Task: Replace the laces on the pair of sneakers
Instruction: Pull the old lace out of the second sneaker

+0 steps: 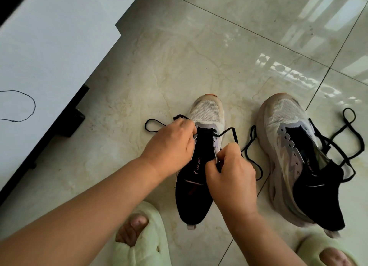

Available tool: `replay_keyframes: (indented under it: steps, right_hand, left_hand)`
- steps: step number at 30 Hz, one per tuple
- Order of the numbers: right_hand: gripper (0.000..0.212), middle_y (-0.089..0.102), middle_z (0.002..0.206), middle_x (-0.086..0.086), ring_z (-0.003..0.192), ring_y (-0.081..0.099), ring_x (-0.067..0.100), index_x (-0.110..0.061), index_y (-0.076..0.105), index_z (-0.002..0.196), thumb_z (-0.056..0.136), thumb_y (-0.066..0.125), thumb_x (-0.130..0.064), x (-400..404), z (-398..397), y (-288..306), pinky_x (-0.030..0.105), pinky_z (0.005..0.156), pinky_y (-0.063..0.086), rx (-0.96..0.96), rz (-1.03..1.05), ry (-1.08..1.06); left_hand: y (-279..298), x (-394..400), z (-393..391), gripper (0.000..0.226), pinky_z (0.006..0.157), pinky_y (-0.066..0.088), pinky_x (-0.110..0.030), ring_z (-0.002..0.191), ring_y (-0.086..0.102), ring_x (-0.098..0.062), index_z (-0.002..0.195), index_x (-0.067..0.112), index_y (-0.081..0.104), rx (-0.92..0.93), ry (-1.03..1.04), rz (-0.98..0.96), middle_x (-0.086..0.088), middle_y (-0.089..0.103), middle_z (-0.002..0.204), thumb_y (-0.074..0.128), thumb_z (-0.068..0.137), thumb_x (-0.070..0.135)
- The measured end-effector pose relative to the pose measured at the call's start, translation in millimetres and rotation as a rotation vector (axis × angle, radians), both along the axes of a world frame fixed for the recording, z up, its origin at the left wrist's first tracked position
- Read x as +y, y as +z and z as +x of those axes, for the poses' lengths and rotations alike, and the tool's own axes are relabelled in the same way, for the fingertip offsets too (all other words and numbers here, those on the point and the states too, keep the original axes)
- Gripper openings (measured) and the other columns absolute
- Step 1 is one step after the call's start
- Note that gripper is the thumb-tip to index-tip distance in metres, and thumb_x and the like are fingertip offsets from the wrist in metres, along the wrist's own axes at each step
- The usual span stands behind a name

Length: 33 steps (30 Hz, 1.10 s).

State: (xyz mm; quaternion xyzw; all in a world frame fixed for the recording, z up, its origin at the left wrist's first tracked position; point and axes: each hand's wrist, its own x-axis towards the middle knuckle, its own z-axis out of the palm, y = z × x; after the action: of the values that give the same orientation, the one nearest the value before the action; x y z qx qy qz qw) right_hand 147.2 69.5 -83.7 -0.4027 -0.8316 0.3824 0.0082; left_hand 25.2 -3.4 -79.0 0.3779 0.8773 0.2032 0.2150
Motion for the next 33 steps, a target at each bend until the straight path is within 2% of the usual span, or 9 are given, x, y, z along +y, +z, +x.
replay_keyframes:
  steps: [5,9,13,15,17,23,26,31,33]
  right_hand:
    - [0.022,0.046,0.059,-0.003,0.056,0.045,0.021,-0.017,0.034,0.073,0.082,0.053,-0.017,0.1,1.8,-0.2,0.033,0.052,0.034,-0.003,0.008,-0.003]
    - [0.023,0.046,0.059,-0.003,0.057,0.046,0.023,-0.018,0.032,0.072,0.082,0.053,-0.017,-0.4,1.7,-0.6,0.032,0.052,0.033,0.000,0.009,0.001]
    - [0.022,0.048,0.059,-0.002,0.057,0.047,0.022,-0.018,0.033,0.073,0.082,0.053,-0.017,0.0,1.9,-1.2,0.033,0.053,0.034,0.001,0.009,0.005]
    - [0.023,0.047,0.058,-0.001,0.057,0.047,0.024,-0.019,0.032,0.072,0.082,0.053,-0.017,0.3,1.8,-1.6,0.033,0.052,0.033,0.006,0.010,0.007]
    - [0.025,0.046,0.057,-0.002,0.057,0.047,0.025,-0.020,0.030,0.071,0.082,0.053,-0.017,0.4,1.2,-1.7,0.032,0.052,0.032,0.010,0.013,0.009]
    - [0.029,0.049,0.060,-0.001,0.058,0.048,0.026,-0.023,0.026,0.069,0.082,0.052,-0.018,-2.0,-0.5,-2.3,0.033,0.053,0.033,0.014,0.005,0.000]
    - [0.023,0.050,0.061,0.000,0.059,0.048,0.025,-0.020,0.031,0.072,0.082,0.052,-0.017,-3.4,-1.2,-3.4,0.033,0.053,0.034,0.013,0.006,0.003]
    - [0.020,0.050,0.061,0.002,0.059,0.049,0.027,-0.015,0.034,0.075,0.082,0.052,-0.018,-5.2,-1.4,-3.1,0.037,0.054,0.039,0.012,-0.003,-0.003]
    - [0.019,0.051,0.062,0.002,0.059,0.049,0.028,-0.015,0.034,0.075,0.082,0.052,-0.017,-5.6,-1.7,-3.2,0.037,0.055,0.040,0.007,-0.005,-0.005]
  left_hand:
    - [-1.4,-7.1,-13.6,0.016,0.079,0.049,-0.030,0.085,0.067,-0.017,0.094,0.014,0.074,-0.115,0.034,0.084,-0.001,0.072,0.091,0.065,0.081,0.007]
    - [-7.5,-14.4,-15.0,0.015,0.083,0.052,-0.026,0.083,0.068,-0.004,0.092,0.018,0.076,-0.159,0.136,0.169,0.006,0.074,0.088,0.072,0.079,0.011]
    - [-10.2,-19.5,-9.2,0.013,0.062,0.054,-0.033,0.068,0.067,-0.014,0.086,0.020,0.077,0.012,0.102,0.217,0.004,0.072,0.074,0.066,0.079,0.022]
    - [-8.8,-20.2,-9.2,0.011,0.051,0.051,-0.032,0.059,0.059,-0.013,0.082,0.021,0.076,0.133,0.062,0.216,0.006,0.064,0.069,0.066,0.077,0.021]
    - [-8.2,-19.3,-9.1,0.009,0.047,0.048,-0.029,0.059,0.056,-0.014,0.079,0.021,0.074,0.203,0.038,0.197,0.007,0.060,0.071,0.066,0.076,0.019]
    - [-15.4,-16.3,-4.6,0.007,0.063,0.044,-0.028,0.070,0.055,-0.014,0.082,0.009,0.067,0.078,0.116,0.189,0.002,0.063,0.082,0.063,0.080,0.003]
    - [-17.7,-14.0,-2.6,0.004,0.061,0.034,-0.020,0.066,0.051,-0.017,0.082,0.003,0.062,0.049,0.123,0.186,-0.004,0.064,0.079,0.060,0.081,-0.001]
    - [-18.7,-11.6,-3.1,0.005,0.052,0.023,-0.020,0.048,0.035,-0.004,0.079,0.002,0.053,0.007,0.145,0.185,0.015,0.039,0.058,0.055,0.081,-0.001]
    - [-22.3,-10.2,-2.6,0.008,0.050,0.022,-0.022,0.045,0.034,-0.003,0.078,0.004,0.050,-0.002,0.191,0.193,0.016,0.034,0.054,0.054,0.081,-0.002]
